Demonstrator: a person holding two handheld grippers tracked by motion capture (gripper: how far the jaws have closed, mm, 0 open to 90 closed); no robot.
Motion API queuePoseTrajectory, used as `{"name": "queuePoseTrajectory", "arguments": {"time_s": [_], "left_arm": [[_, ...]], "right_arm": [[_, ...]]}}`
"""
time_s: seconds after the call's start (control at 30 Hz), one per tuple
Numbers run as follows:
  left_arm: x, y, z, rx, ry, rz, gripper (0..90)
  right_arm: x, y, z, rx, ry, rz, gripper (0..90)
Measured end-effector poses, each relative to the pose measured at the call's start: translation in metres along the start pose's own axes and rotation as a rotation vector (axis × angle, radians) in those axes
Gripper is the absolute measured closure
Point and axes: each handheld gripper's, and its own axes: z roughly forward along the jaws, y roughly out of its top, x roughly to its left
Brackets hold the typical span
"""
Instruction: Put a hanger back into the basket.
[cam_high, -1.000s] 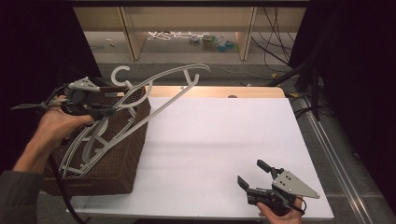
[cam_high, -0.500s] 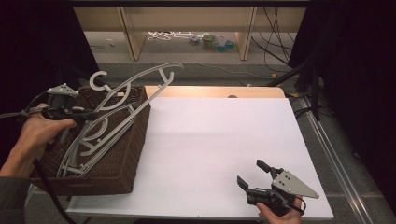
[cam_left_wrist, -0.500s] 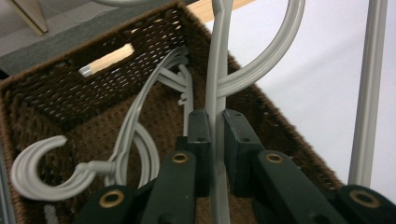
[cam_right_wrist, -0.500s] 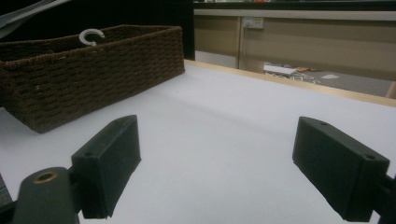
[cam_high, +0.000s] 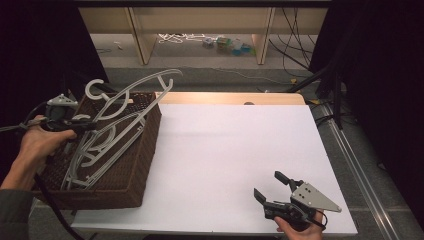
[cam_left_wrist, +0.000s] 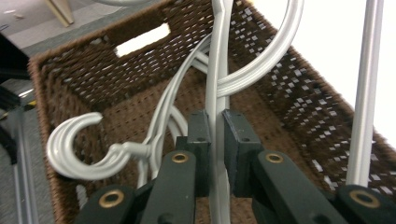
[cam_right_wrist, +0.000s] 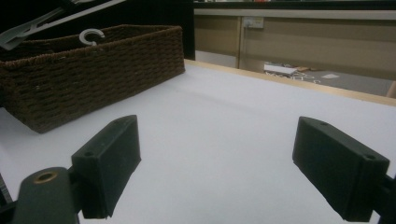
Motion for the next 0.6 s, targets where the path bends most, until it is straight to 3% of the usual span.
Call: {"name": "queuePoseTrajectory", "arguments": {"time_s": [0.2, 0.6], "left_arm": [[0.013, -0.013, 0.003, 0.024, 0.035, -0.025, 81.8], [0.031, -0.045, 0.003, 0.033, 0.059, -0.083, 81.8]], "right_arm": [[0.000, 0.000, 0.000, 0.007, 0.000, 0.001, 15.9], [0.000, 0.000, -0.001, 0.016, -0.004, -0.005, 15.9]]}}
